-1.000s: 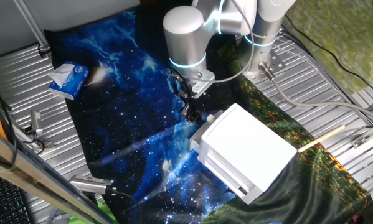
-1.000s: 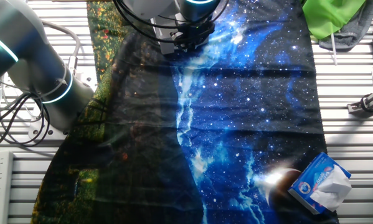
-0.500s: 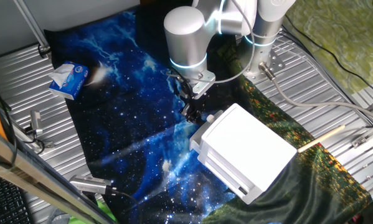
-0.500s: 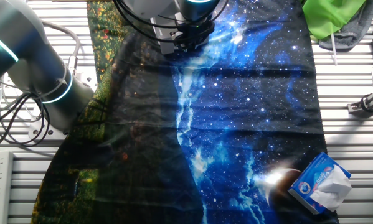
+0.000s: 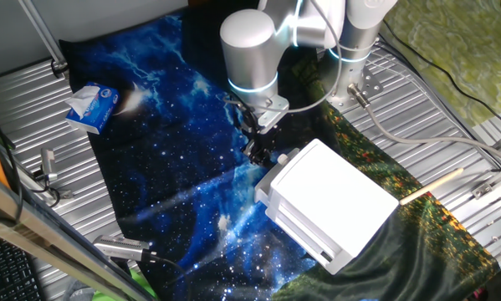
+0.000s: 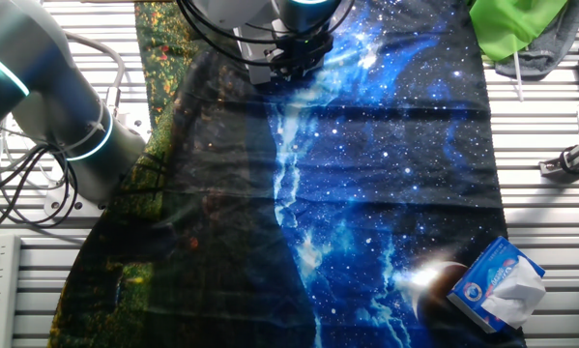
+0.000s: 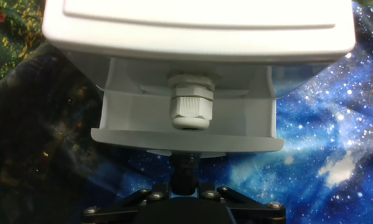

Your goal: Grasp the handle and open the drawer

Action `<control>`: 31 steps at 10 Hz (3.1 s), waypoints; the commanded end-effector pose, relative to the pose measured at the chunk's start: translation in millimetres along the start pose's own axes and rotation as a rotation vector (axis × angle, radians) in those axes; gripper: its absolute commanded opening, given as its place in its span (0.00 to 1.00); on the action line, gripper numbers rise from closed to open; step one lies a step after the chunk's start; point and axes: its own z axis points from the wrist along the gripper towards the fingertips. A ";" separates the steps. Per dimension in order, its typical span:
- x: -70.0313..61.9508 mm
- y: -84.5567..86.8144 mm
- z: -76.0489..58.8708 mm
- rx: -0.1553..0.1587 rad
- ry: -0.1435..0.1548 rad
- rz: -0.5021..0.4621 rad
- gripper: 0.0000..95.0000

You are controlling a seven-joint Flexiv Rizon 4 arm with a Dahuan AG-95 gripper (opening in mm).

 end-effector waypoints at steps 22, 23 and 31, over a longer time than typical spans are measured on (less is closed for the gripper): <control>-0.2 -0.8 0.7 0.001 0.068 0.090 0.00; -0.2 -0.8 0.7 0.001 0.069 0.090 0.00; 6.9 -0.1 -0.3 0.008 0.077 0.067 0.00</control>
